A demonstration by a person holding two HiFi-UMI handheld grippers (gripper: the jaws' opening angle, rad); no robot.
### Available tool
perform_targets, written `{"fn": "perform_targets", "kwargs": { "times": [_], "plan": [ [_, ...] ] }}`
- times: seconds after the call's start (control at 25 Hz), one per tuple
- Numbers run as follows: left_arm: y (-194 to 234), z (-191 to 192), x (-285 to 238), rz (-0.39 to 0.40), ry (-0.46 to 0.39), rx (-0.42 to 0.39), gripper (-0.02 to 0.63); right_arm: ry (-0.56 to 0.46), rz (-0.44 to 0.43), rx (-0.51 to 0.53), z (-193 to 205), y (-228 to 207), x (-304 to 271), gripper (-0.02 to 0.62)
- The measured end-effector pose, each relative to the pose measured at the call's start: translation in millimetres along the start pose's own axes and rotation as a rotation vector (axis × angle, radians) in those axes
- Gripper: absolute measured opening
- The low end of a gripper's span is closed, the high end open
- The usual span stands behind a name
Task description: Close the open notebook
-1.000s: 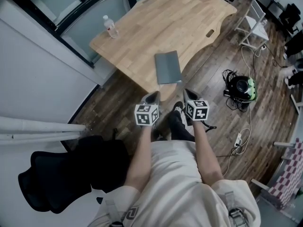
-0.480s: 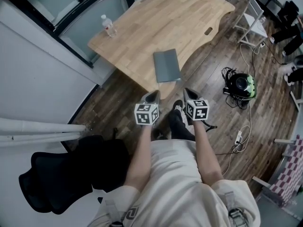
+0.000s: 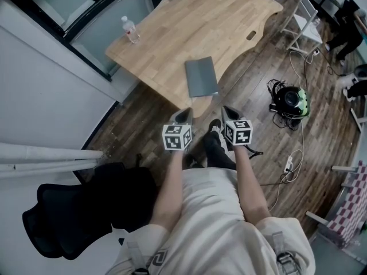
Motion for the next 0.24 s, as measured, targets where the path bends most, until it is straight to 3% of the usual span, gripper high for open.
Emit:
{"fn": "perform_targets", "kwargs": {
  "times": [0.24],
  "plan": [
    [3.7, -1.0, 4.0, -0.013, -0.008, -0.008, 0.008, 0.003, 0.0, 0.015, -1.4, 6.4, 0.3, 0.002]
  ]
}}
Point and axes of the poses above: the fingertips, and each gripper's own axes: x backward along the fingers, y to its left, z out of its underside, the point moved 5 cm from there along x, backward along the fingers, and after that the axes turned 10 degrees about -z, right-handed, at the moved point
